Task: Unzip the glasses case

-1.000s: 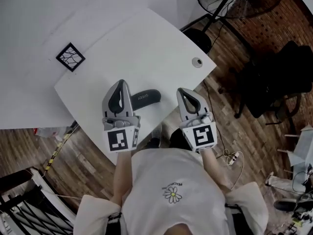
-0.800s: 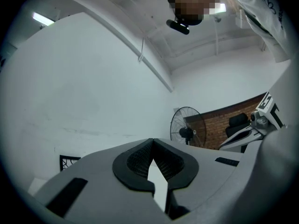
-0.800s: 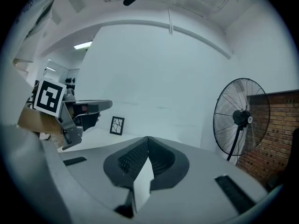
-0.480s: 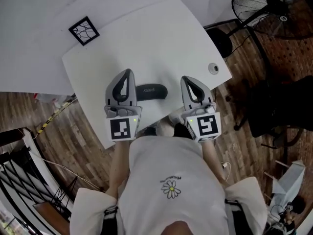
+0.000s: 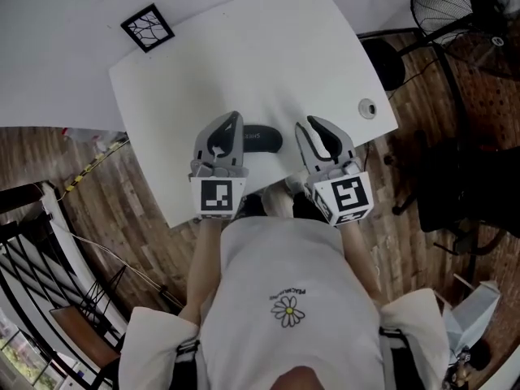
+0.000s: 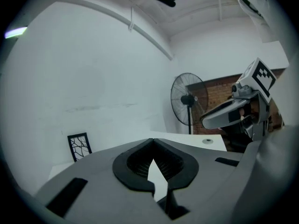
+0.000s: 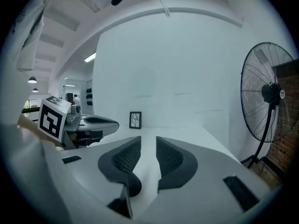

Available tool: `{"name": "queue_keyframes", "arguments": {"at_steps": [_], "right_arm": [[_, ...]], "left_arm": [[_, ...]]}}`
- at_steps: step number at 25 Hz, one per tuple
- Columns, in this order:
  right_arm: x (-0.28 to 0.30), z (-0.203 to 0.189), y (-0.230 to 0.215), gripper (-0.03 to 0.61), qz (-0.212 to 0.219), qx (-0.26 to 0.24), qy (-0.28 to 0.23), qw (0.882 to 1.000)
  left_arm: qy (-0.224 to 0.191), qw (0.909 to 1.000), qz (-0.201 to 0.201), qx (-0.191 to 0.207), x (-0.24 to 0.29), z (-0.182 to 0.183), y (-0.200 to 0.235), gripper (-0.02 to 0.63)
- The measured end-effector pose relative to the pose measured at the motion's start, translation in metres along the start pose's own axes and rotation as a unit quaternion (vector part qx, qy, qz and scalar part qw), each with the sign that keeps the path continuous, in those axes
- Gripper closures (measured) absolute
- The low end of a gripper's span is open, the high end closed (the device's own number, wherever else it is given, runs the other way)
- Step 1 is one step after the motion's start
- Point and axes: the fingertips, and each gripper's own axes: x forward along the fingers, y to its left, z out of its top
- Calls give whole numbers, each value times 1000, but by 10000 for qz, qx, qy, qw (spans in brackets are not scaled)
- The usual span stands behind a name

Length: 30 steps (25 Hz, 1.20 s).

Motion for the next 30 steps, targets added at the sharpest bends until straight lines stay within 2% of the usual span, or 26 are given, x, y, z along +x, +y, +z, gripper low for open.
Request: {"name": "queue_keyframes", "arguments": {"at_steps": [2,4,9,12,15,20,23,26,30], "right_arm": [[1,-23,7,472,178,63,330,9993],[2,-51,18,466,427,101,708,9965],[4,-113,44,465,862,256,1478,9849],[9,-142,54,465,991,159,1847,9777],[14,-166,61,463,1067,-24,2173,9703],[20,-185,71,465,1195,-162,2490,9610],[24,-190,73,465,1173,-213,2592,9584],[29,-194,73,465,1090,-264,2698,9564],[32,-193,71,492,967,-361,2708,9571]], "left_arm": [[446,9980,-351,261,4,-17,-14,601],[778,9946,-599,345,4,-32,-25,601],[1152,9912,-646,32,-1,-55,-32,601],[1443,9873,-659,58,-1,-72,-36,601],[1726,9822,-731,-91,-2,-87,-44,601],[2283,9701,-789,-250,-6,-114,-52,601],[2385,9676,-722,-399,-3,-116,-50,601],[2417,9667,-757,-361,1,-116,-51,601],[2802,9555,-782,-496,2,-132,-56,601]]}}
